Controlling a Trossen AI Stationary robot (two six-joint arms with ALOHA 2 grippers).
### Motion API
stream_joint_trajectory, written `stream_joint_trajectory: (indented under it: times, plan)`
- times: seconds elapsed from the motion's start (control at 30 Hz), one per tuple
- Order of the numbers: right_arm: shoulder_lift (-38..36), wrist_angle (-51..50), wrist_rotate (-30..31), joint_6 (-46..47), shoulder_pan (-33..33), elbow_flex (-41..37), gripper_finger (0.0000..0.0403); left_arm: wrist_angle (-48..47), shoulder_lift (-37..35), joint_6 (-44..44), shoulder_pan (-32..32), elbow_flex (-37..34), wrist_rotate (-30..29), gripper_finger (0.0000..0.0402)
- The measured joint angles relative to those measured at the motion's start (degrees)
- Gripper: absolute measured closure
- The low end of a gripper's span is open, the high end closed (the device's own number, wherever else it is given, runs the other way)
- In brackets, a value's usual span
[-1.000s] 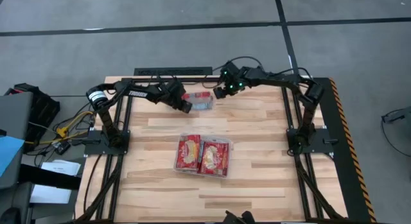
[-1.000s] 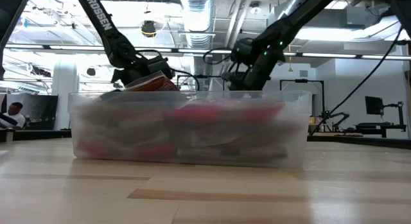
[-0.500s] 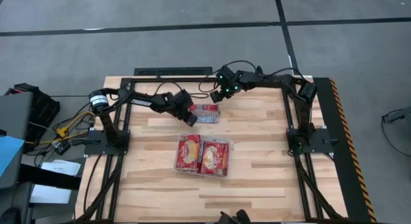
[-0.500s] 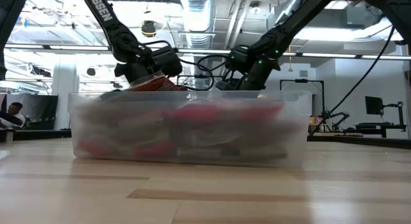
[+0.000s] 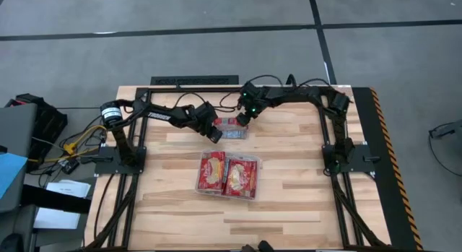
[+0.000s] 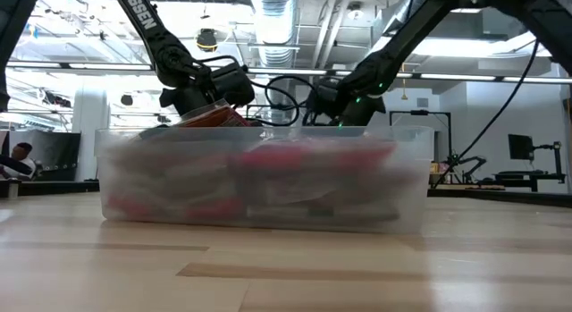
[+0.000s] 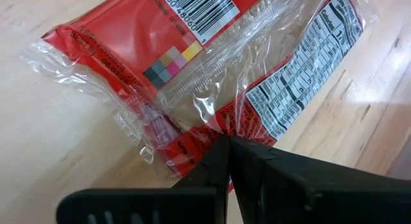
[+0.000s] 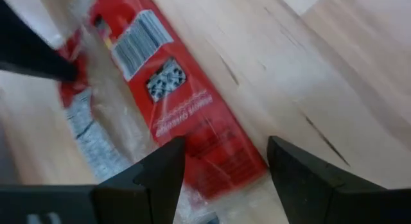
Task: Sort popcorn bags into baskets
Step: Put the red popcorn bag into the transparent bin
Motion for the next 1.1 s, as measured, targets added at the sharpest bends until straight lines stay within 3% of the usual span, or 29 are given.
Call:
stream_joint_trajectory:
  times: [0.23, 0.47, 0.7, 0.87, 1.1]
  plan:
    - [1.53, 0.36, -1.68, -2.66, 1.74, 0.42, 0.0166, 0.11, 0.0, -0.1, -0.65, 0.0, -0.68, 0.0401]
    - [2.37, -3.96, -10.9, -4.97, 3.91, 1.66, 0.0222, 0.88, 0.0, -0.89, -0.81, -0.14, -1.02, 0.0401]
    - [2.73, -5.22, -9.49, -5.95, 5.73, 1.89, 0.0301, 1.61, 0.01, -1.93, -0.81, -0.25, -1.74, 0.0401]
    - [2.38, -6.34, -8.68, -1.44, 5.49, 1.88, 0.0386, 3.25, -0.23, -2.22, -0.43, -0.49, -1.58, 0.0401]
    - [-0.47, -6.66, -7.74, 5.05, 3.16, 1.79, 0.0398, -5.42, -8.44, -0.08, 2.67, 1.83, 0.4, 0.0401]
